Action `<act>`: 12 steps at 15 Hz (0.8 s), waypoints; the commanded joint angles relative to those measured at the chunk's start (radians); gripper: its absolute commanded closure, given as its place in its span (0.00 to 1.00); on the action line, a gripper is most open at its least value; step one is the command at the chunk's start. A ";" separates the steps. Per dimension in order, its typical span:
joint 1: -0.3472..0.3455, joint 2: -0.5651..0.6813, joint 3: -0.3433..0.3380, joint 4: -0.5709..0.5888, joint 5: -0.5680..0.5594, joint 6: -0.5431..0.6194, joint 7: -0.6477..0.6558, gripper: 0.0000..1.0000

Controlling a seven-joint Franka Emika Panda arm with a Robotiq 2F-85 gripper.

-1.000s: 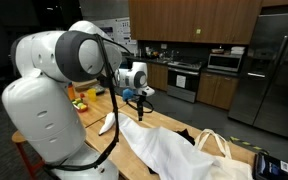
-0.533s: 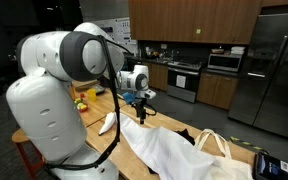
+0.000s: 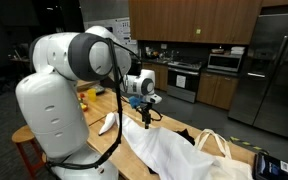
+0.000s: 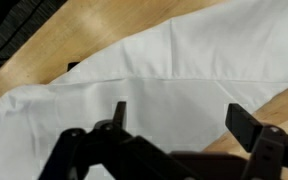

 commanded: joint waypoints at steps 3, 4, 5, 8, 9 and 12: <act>-0.011 0.065 -0.037 0.020 -0.051 0.067 0.188 0.00; -0.008 0.079 -0.042 0.028 -0.060 0.070 0.214 0.00; -0.005 0.094 -0.045 0.039 -0.069 0.066 0.233 0.00; 0.005 0.132 -0.051 0.074 -0.098 0.053 0.275 0.00; 0.008 0.144 -0.053 0.084 -0.111 0.051 0.285 0.00; 0.019 0.181 -0.061 0.120 -0.176 0.038 0.324 0.00</act>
